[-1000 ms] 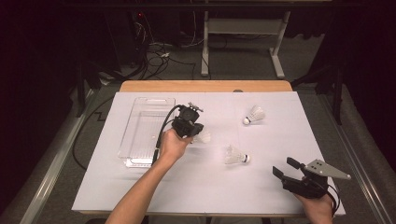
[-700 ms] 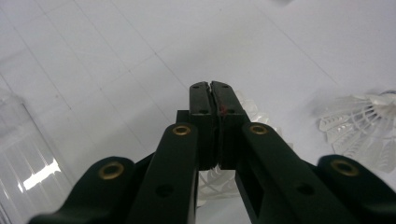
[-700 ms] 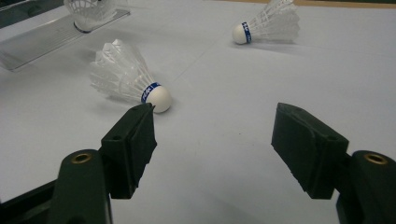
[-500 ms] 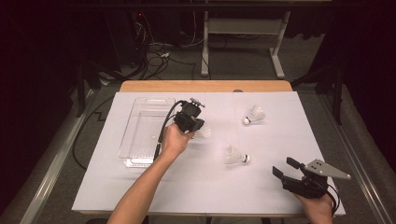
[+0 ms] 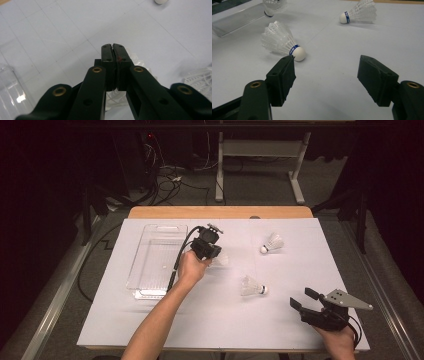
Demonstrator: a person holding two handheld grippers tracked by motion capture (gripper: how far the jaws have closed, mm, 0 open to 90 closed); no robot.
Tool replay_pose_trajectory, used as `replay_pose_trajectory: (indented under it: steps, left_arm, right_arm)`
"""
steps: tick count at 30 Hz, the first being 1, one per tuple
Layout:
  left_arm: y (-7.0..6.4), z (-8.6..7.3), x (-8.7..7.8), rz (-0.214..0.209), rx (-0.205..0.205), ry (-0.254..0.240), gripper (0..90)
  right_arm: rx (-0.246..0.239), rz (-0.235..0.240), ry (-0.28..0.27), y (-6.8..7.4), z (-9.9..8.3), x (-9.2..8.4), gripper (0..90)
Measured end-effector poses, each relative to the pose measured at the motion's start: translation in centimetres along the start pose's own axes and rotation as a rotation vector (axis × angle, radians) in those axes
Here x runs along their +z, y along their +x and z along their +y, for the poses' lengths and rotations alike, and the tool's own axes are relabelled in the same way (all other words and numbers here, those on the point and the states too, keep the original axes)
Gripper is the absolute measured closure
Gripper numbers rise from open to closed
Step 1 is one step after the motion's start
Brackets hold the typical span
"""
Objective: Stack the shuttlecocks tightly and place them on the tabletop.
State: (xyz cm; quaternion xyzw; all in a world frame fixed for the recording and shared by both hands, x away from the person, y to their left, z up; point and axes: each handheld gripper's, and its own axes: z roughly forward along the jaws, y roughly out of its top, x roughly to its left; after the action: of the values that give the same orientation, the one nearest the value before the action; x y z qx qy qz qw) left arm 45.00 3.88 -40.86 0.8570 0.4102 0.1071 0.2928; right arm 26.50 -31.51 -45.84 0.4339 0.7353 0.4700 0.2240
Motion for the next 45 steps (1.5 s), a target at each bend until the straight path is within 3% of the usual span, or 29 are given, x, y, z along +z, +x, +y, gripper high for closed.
replay_pose_trajectory:
  steps: [10, 15, 26, 45]
  left_arm:
    - [-0.2, 0.5, 1.1, 0.014, 0.004, 0.001, 87.5]
    - [-0.7, 0.7, 1.6, 0.029, 0.026, 0.006, 87.1]
    - [-0.8, 0.8, 2.6, 0.022, 0.005, 0.021, 86.9]
    - [-1.4, 1.3, 4.1, 0.025, 0.007, 0.031, 86.3]
  right_arm:
    - [0.006, -0.002, 0.002, 0.0, 0.0, 0.0, 30.8]
    - [0.002, 0.001, 0.002, 0.0, 0.0, 0.0, 30.8]
    - [0.005, 0.001, 0.002, 0.0, 0.0, 0.0, 30.7]
    - [0.003, 0.005, 0.005, 0.0, 0.0, 0.1, 30.7]
